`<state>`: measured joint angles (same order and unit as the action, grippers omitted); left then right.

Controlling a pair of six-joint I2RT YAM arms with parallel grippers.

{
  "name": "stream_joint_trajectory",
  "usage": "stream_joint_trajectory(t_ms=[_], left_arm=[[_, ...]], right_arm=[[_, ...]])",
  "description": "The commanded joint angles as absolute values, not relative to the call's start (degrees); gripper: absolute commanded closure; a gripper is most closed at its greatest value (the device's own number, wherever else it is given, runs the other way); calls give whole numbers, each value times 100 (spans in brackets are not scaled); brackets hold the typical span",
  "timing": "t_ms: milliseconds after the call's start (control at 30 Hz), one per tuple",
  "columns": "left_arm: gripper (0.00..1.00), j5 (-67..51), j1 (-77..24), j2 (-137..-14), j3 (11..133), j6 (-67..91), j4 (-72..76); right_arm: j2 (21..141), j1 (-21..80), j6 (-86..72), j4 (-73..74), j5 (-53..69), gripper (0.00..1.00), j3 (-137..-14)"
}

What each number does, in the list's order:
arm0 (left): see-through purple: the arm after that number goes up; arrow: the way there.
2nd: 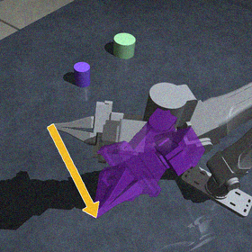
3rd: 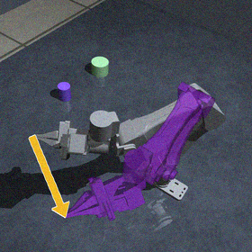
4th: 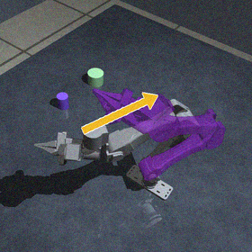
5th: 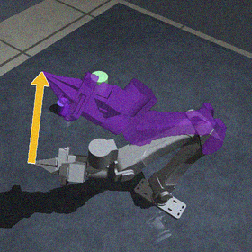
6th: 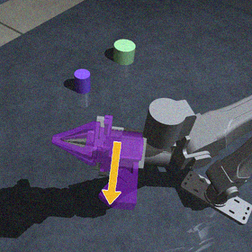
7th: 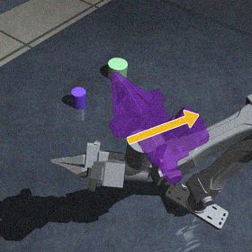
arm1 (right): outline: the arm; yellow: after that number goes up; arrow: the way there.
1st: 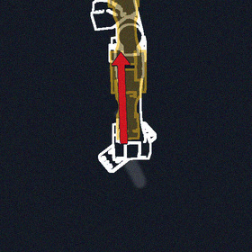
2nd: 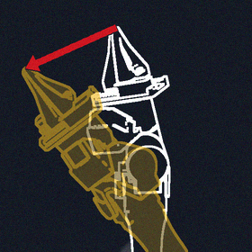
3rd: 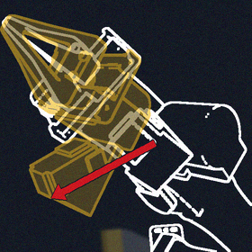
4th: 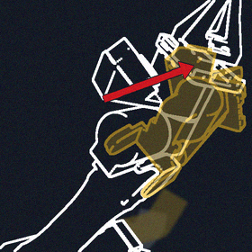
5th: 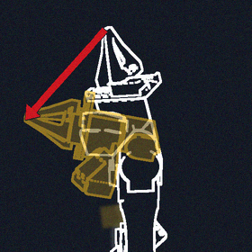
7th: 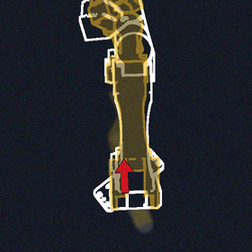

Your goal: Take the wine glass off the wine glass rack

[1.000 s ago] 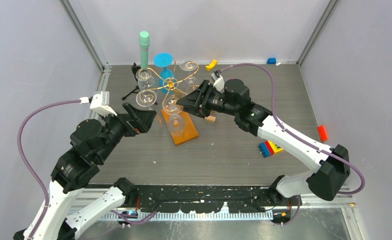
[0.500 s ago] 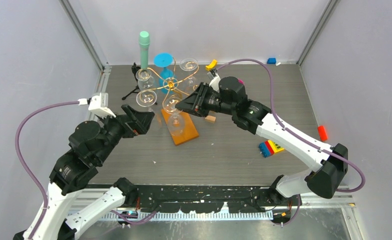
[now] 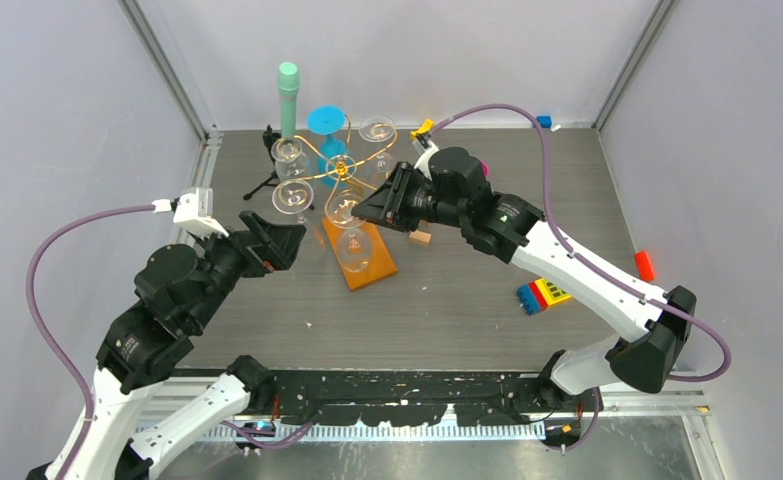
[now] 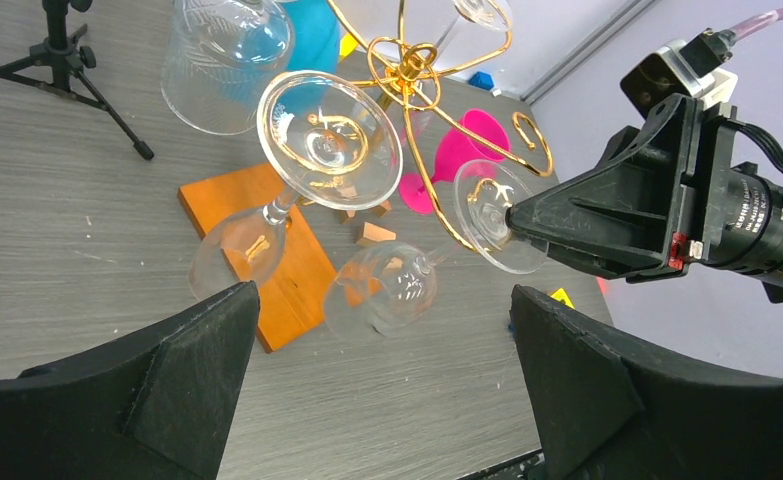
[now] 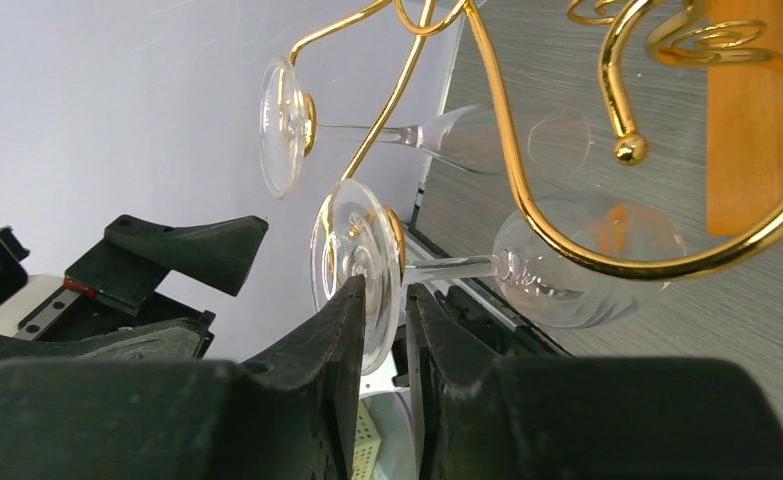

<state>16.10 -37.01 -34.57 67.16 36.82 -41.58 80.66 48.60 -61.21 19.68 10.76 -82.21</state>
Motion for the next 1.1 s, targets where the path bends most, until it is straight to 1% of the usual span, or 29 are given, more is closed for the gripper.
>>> stream_joint_trajectory(t_ms=[0, 200, 267, 333, 500, 533, 600, 733, 900, 1067], left_arm=[[0, 1755, -3700, -3404, 6719, 3527, -4171], [0, 1784, -3702, -3395, 6695, 3493, -4197], [0, 1784, -3701, -3397, 6689, 3494, -4199], [0, 1794, -3700, -3386, 6684, 3490, -4204], [0, 1930, -3703, -3388, 6712, 3466, -4297], [0, 1959, -3706, -3384, 6722, 3460, -4320], [0, 1984, -3702, -3372, 6724, 3426, -4332], [0, 2021, -3704, -3347, 6707, 3410, -4350], [0, 2021, -3706, -3335, 6706, 3416, -4368], [0, 2059, -3704, -3259, 6691, 3411, -4373]], right_arm=[[8063, 4912, -5717, 2416, 667, 73, -8509], [8094, 4926, -5629, 2475, 609, 73, -8595], [8102, 4930, -5625, 2478, 607, 77, -8614], [8096, 4937, -5610, 2470, 602, 84, -8635], [8072, 4956, -5546, 2487, 538, 93, -8712], [8074, 4957, -5546, 2474, 541, 97, -8724], [8059, 4961, -5559, 2411, 555, 99, -8723], [8026, 4956, -5679, 2185, 686, 100, -8673], [7946, 4965, -5991, 1503, 1034, 100, -8426], [7869, 4981, -6036, 1546, 1338, 100, -8508]])
